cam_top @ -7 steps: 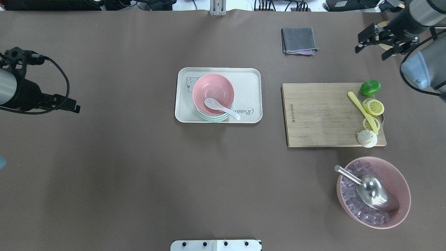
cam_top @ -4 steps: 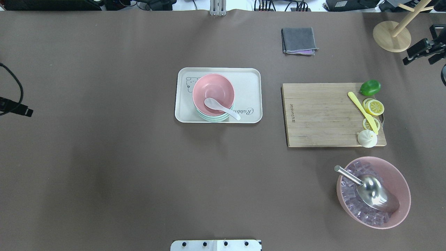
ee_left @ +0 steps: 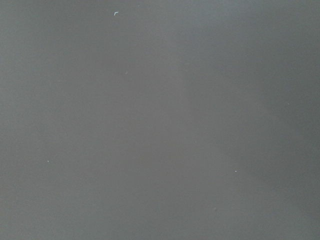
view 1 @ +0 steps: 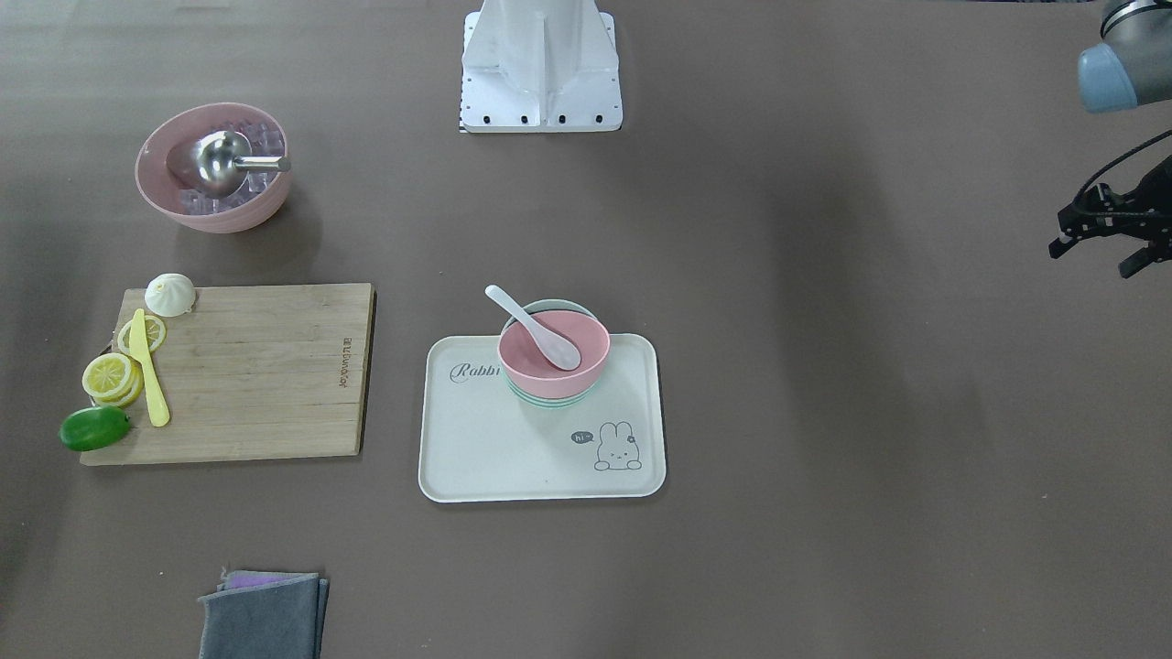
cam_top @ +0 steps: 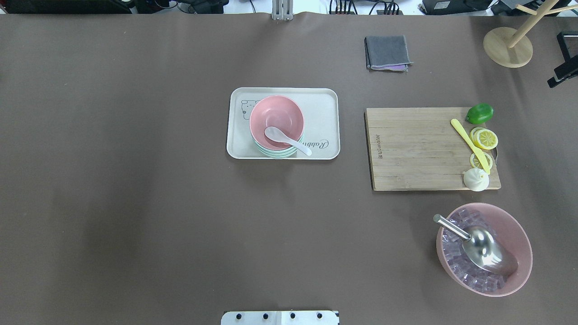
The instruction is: Stack pink bowl on green and place spoon
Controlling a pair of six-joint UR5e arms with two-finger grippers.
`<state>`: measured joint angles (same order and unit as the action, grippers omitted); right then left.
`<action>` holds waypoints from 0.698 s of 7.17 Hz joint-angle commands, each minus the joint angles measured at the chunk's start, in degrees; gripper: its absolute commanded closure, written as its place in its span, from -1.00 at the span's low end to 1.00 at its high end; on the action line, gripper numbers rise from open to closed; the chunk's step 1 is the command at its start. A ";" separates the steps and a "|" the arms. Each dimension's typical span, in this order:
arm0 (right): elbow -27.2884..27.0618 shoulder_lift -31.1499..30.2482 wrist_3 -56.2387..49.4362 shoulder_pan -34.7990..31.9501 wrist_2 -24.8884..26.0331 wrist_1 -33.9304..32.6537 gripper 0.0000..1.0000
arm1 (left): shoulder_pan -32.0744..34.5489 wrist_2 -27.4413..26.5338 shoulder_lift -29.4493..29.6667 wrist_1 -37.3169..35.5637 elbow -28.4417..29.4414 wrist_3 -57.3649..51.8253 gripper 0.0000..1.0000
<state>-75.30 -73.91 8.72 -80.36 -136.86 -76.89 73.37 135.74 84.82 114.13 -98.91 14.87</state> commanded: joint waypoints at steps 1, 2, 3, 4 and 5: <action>-0.29 -0.19 -0.20 -0.06 -2.18 0.07 -1.00 | 0.20 -0.12 0.17 0.04 0.12 0.07 -0.96; -0.64 0.51 0.33 -0.06 -1.84 0.07 -1.00 | 0.20 -0.73 0.26 0.04 0.12 -0.02 -0.96; -0.55 0.43 0.33 -0.06 -1.83 0.07 -1.00 | 0.20 -2.91 0.09 0.13 0.12 -0.46 -0.96; -0.29 0.95 0.50 -0.06 -1.92 -0.01 -1.00 | 0.46 -3.46 0.17 0.04 0.03 -0.72 -0.96; -0.38 0.96 0.68 0.03 -1.84 -0.10 -1.00 | 2.29 -3.81 0.08 0.13 0.64 -0.90 -0.96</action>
<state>-75.70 -73.13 9.19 -80.41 -138.73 -76.89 74.21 132.63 84.96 114.21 -98.69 14.24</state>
